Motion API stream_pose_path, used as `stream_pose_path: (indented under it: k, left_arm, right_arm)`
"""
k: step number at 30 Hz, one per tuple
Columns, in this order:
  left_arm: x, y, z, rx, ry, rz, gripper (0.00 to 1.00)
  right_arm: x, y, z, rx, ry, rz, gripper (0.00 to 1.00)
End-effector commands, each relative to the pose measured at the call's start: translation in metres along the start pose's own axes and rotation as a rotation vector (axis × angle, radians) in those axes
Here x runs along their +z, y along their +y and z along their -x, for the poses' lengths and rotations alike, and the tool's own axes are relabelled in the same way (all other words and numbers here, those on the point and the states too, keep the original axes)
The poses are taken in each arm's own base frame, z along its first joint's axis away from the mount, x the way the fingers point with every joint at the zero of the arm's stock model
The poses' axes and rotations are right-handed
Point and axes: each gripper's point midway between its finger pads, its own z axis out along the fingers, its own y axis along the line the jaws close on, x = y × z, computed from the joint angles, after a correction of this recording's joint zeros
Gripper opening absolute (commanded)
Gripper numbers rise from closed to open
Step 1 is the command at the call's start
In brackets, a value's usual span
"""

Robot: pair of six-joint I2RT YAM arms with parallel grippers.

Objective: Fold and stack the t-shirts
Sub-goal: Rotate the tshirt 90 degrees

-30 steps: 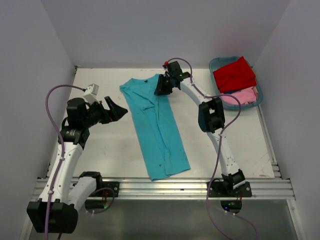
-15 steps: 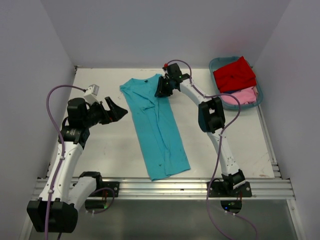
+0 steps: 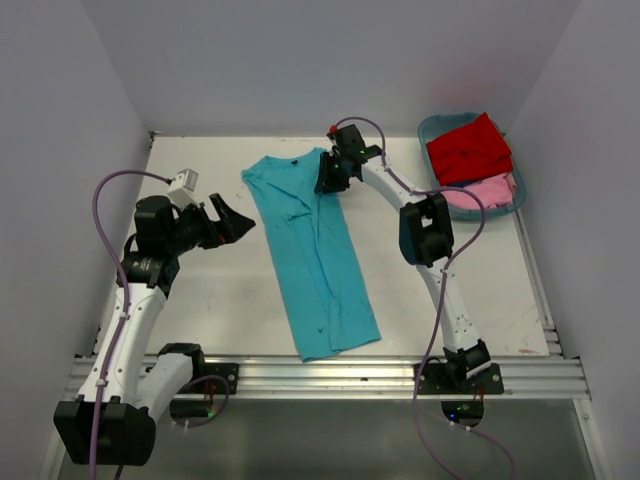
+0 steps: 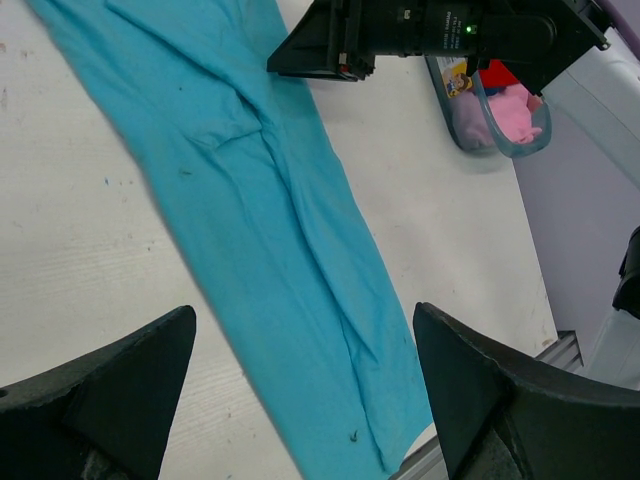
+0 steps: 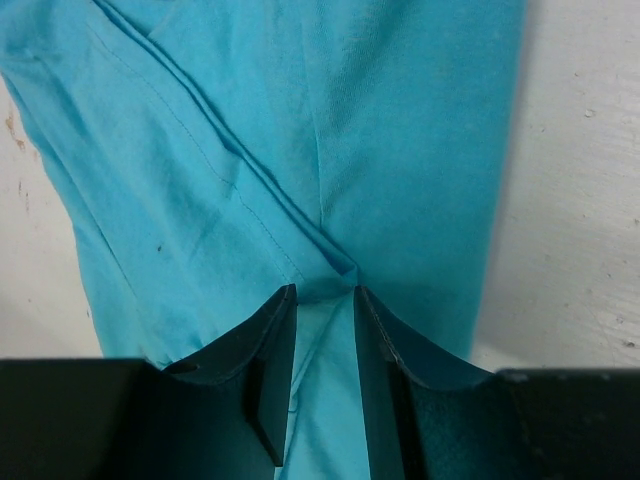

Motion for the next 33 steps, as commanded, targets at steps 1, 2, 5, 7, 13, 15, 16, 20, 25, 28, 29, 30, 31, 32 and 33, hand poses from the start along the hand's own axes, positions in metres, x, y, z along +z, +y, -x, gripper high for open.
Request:
stream_pose_path:
  k: [1, 2, 5, 7, 13, 15, 16, 20, 25, 28, 29, 30, 31, 32, 33]
  left_arm:
    - [0.002, 0.003, -0.003, 0.03, 0.006, 0.0, 0.93]
    - [0.003, 0.004, -0.003, 0.031, 0.004, 0.003, 0.93]
    - [0.003, 0.005, -0.004, 0.029, 0.006, 0.004, 0.93]
    - [0.004, 0.006, -0.006, 0.028, 0.009, 0.006, 0.93]
    - [0.005, 0.007, -0.006, 0.028, 0.011, 0.008, 0.93]
    - [0.005, 0.007, -0.006, 0.03, 0.011, 0.009, 0.93]
    - [0.005, 0.008, -0.006, 0.03, 0.011, 0.009, 0.93]
    - [0.007, 0.009, -0.008, 0.028, 0.017, 0.011, 0.93]
    - [0.006, 0.009, -0.008, 0.029, 0.017, 0.011, 0.93]
    - [0.006, 0.01, -0.008, 0.029, 0.017, 0.011, 0.93]
    - [0.006, 0.01, -0.009, 0.029, 0.019, 0.012, 0.93]
    - [0.007, 0.01, -0.009, 0.029, 0.021, 0.013, 0.93]
    - [0.007, 0.011, -0.009, 0.028, 0.022, 0.013, 0.93]
    - [0.007, 0.011, -0.01, 0.027, 0.023, 0.014, 0.93]
    - [0.007, 0.011, -0.01, 0.028, 0.022, 0.013, 0.93]
  right_arm:
    - [-0.034, 0.015, 0.024, -0.041, -0.067, 0.008, 0.34]
    - [-0.034, 0.015, 0.025, -0.043, -0.07, 0.009, 0.34]
    - [-0.031, 0.013, 0.023, -0.039, -0.062, 0.002, 0.33]
    - [-0.026, 0.01, 0.019, -0.031, -0.051, -0.003, 0.33]
    - [-0.007, 0.002, 0.005, -0.002, -0.009, 0.002, 0.3]
    - [-0.004, 0.001, 0.001, 0.005, -0.002, 0.007, 0.28]
    - [-0.003, 0.001, 0.001, 0.006, -0.002, 0.007, 0.26]
    - [-0.002, 0.0, -0.001, 0.006, 0.003, 0.006, 0.23]
    - [0.001, -0.003, -0.005, 0.009, 0.013, 0.0, 0.29]
    - [0.004, -0.005, -0.008, 0.012, 0.018, -0.003, 0.3]
    - [0.005, -0.006, -0.009, 0.015, 0.022, -0.005, 0.29]
    - [0.006, -0.007, -0.01, 0.015, 0.022, -0.005, 0.27]
    - [0.007, -0.007, -0.011, 0.017, 0.024, -0.004, 0.26]
    - [0.008, -0.007, -0.011, 0.017, 0.025, -0.003, 0.24]
    - [0.01, -0.008, -0.013, 0.016, 0.029, -0.003, 0.21]
